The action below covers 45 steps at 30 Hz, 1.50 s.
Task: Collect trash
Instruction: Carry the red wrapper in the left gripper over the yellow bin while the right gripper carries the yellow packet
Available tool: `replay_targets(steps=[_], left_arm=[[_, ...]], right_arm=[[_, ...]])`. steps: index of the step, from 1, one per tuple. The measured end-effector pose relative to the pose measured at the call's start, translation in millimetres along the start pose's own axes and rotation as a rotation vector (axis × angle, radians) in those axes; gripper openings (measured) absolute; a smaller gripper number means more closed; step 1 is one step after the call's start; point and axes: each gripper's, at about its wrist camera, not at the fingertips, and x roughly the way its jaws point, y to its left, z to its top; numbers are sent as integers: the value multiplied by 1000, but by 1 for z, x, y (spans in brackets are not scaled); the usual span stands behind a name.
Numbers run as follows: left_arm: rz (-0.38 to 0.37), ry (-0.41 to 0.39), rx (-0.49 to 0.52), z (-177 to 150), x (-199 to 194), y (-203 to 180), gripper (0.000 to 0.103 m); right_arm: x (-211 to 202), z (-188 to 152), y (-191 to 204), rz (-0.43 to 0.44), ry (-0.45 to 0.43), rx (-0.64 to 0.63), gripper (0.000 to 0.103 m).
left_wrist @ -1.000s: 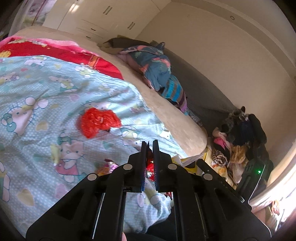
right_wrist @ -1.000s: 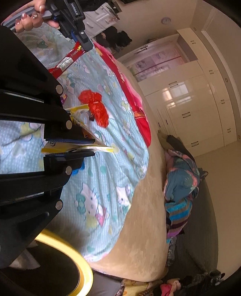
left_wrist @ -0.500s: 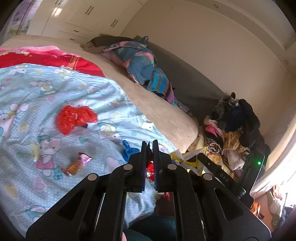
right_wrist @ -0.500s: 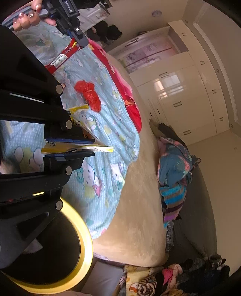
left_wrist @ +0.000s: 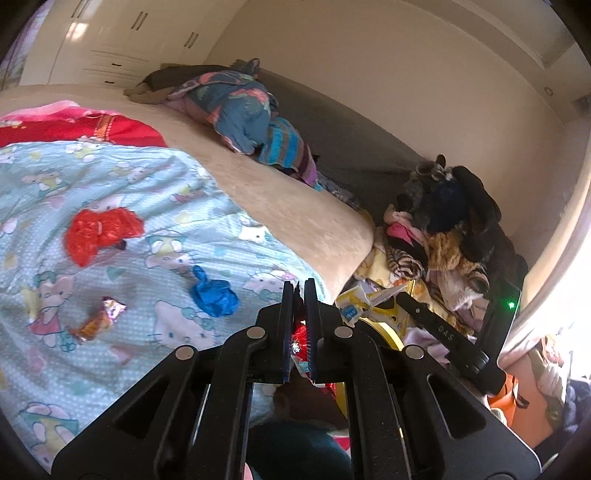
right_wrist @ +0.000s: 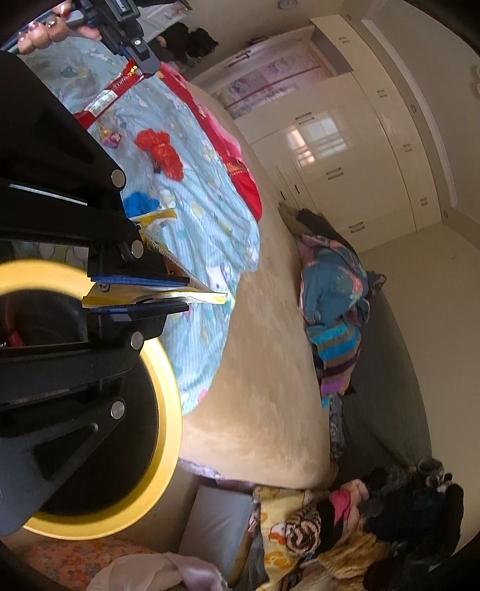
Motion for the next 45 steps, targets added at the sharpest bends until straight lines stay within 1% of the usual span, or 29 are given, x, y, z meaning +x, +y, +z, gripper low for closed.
replay_targets(steps=[10, 22, 37, 45], left_arm=[[-29, 37, 59, -9, 16, -28, 3], [-65, 89, 137, -26, 33, -63, 3], [-85, 147, 212, -49, 55, -92, 3], [-78, 170, 242, -62, 70, -104, 3]], right_arm=[[-14, 1, -36, -72, -13, 32, 8], [-16, -6, -65, -131, 20, 65, 8], [-5, -19, -84, -144, 84, 103, 8], [1, -26, -95, -159, 115, 116, 8]])
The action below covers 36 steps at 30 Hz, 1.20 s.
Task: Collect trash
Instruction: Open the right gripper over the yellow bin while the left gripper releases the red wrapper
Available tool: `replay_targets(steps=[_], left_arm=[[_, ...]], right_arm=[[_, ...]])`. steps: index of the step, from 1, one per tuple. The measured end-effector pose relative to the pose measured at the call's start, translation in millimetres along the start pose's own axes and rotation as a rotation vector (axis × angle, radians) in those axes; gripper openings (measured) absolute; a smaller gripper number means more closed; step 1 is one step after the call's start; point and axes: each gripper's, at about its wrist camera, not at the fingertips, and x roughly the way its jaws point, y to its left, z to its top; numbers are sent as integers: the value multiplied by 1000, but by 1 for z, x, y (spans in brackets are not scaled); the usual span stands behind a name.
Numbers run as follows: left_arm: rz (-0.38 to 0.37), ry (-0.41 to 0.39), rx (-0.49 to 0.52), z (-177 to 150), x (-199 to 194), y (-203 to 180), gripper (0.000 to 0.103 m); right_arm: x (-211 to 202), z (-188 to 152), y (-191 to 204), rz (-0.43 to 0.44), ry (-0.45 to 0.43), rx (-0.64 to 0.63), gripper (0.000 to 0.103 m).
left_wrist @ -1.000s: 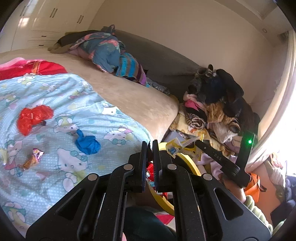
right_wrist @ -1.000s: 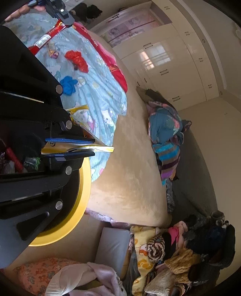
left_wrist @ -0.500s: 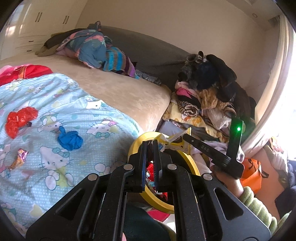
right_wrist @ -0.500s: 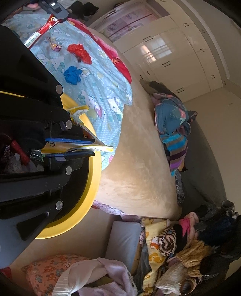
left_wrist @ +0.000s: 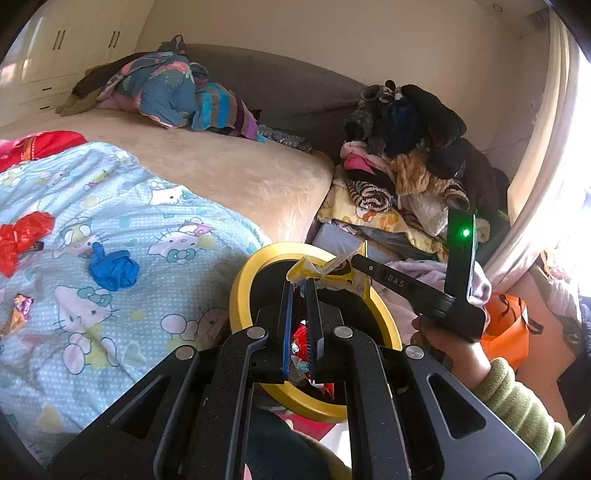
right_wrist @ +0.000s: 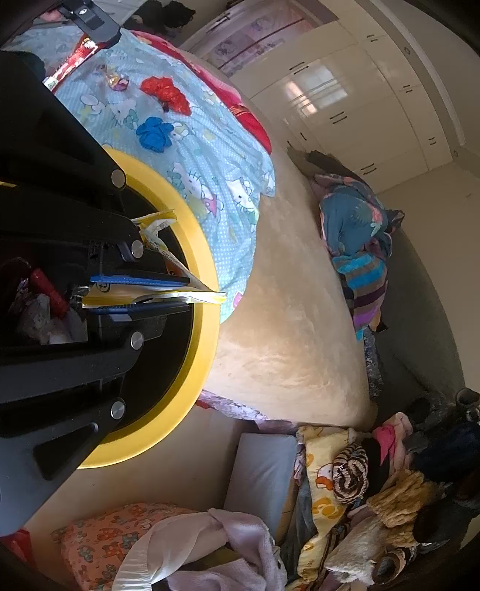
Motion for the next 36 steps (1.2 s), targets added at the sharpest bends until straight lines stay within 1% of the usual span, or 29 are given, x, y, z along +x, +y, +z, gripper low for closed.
replay_targets(steps=[6, 10, 13, 17, 19, 20, 21, 22, 23, 24, 25, 26, 27, 28, 30, 35, 36], left_arm=[[6, 33, 15, -4, 20, -8, 3], [10, 58, 2, -7, 33, -8, 3], [16, 70, 11, -9, 40, -9, 3], [9, 71, 14, -8, 45, -9, 4], [-16, 69, 7, -7, 47, -8, 25], [-24, 69, -1, -7, 46, -7, 50], [-33, 66, -13, -6, 45, -5, 57], [-38, 62, -15, -6, 44, -5, 57], [-38, 58, -10, -5, 42, -5, 59], [-37, 56, -3, -4, 41, -5, 64], [-36, 52, 2, -4, 39, -6, 69], [-29, 46, 4, -3, 36, -6, 80], [-25, 38, 1, -2, 33, -6, 85], [-23, 30, -2, -2, 29, -5, 86], [0, 18, 3, -1, 24, -3, 92], [71, -21, 1, 4, 8, 8, 92], [77, -28, -2, 5, 5, 10, 92]], right_arm=[[8, -4, -8, -6, 31, 18, 8], [10, -5, -15, -14, 43, 40, 8], [13, -7, -18, -16, 55, 49, 8], [16, -7, -21, 0, 74, 67, 13], [17, -7, -22, 5, 79, 77, 16], [17, -7, -23, 5, 80, 84, 23], [16, -7, -24, 6, 78, 91, 28], [15, -6, -24, 4, 74, 92, 33], [14, -5, -24, 1, 71, 91, 34], [13, -5, -24, -3, 68, 92, 35], [12, -4, -23, -6, 62, 94, 39], [11, -4, -23, -7, 58, 96, 44], [10, -3, -21, -9, 52, 95, 47], [9, -3, -20, -9, 48, 91, 50], [6, -1, -15, -10, 34, 74, 53], [-2, 3, -1, 0, -6, 34, 67], [-4, 4, 3, 7, -14, 26, 67]])
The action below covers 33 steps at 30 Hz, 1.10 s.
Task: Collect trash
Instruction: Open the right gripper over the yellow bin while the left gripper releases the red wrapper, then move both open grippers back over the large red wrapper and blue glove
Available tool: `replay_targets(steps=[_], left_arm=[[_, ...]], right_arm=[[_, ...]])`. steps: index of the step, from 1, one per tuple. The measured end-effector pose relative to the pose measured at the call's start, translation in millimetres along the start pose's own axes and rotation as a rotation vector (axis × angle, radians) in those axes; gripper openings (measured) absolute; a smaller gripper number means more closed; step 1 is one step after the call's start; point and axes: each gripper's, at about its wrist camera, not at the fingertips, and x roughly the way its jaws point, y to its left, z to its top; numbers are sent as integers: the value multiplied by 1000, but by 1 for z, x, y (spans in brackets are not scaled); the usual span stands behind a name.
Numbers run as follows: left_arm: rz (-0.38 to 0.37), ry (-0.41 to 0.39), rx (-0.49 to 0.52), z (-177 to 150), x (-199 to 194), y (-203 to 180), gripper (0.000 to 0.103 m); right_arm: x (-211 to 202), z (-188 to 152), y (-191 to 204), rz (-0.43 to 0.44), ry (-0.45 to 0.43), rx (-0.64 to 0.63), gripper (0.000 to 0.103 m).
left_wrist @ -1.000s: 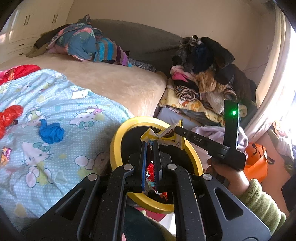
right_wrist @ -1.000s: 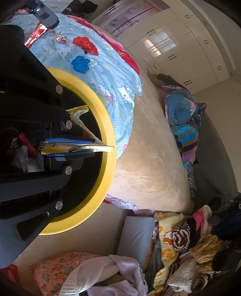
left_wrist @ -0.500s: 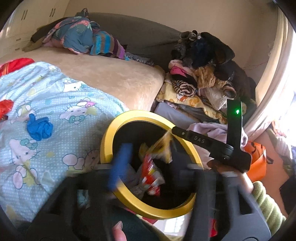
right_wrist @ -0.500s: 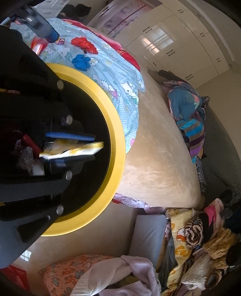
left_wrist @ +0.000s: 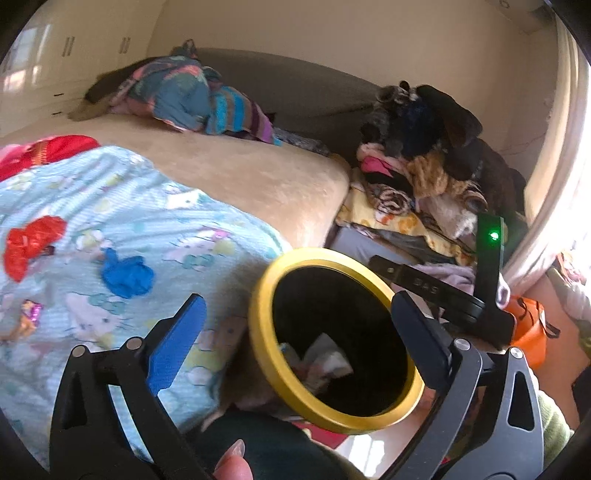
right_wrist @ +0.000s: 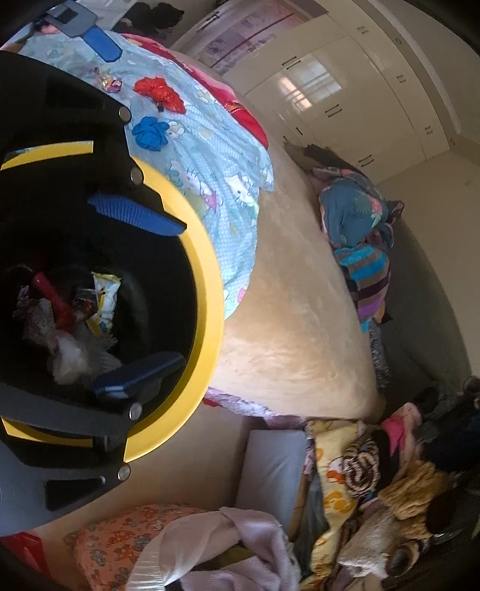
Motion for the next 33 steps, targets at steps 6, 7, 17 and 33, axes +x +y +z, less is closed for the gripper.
replay_targets(steps=[6, 7, 17, 33], left_arm=[[58, -46, -23, 7, -18, 17, 92], [67, -54, -26, 7, -20, 20, 92], [140, -123, -41, 11, -45, 41, 92], [288, -237, -115, 17, -82, 93, 92]], right_arm=[[-9, 4, 23, 41, -28, -47, 76], [-10, 4, 27, 47, -29, -55, 76], [-14, 1, 78, 128, -29, -170, 77], [-18, -13, 131, 206, -45, -245, 83]])
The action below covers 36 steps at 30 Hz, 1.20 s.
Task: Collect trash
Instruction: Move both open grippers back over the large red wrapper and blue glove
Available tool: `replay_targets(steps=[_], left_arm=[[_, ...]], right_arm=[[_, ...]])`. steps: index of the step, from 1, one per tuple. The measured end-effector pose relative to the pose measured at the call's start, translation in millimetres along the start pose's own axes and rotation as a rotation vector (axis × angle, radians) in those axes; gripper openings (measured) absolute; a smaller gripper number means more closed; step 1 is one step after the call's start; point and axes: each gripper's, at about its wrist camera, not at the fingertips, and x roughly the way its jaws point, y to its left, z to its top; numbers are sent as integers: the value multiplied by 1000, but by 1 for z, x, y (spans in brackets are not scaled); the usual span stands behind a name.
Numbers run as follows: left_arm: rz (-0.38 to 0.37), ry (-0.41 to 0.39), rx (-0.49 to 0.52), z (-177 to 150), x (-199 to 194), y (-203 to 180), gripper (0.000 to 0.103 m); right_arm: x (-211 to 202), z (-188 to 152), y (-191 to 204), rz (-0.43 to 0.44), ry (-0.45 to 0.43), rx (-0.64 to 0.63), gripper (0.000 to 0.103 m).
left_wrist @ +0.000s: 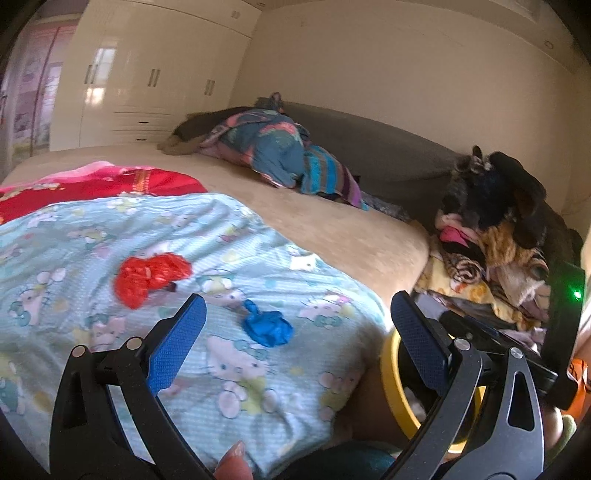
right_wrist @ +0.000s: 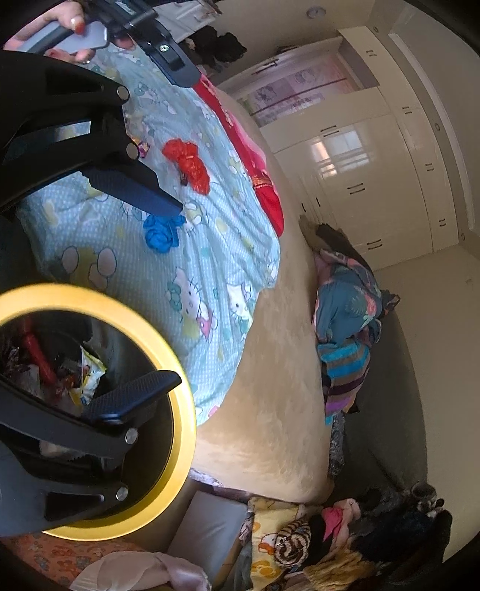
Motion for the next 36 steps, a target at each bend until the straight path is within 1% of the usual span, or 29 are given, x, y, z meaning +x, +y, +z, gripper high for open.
replay_targets(steps=[10, 22, 28, 31, 36], left_arm=[[65, -35, -61, 7, -8, 37, 92], [143, -34, -128, 6, -10, 78, 92], [192, -16, -151, 2, -8, 101, 92], [215, -3, -158, -2, -5, 112, 92], [246, 30, -186, -6, 5, 137, 92]], right_arm=[[10, -5, 39, 49, 17, -68, 83], [31, -14, 75, 72, 46, -113, 86], [61, -19, 89, 63, 89, -112, 87], [76, -23, 94, 43, 103, -121, 87], [114, -29, 101, 11, 140, -116, 87]])
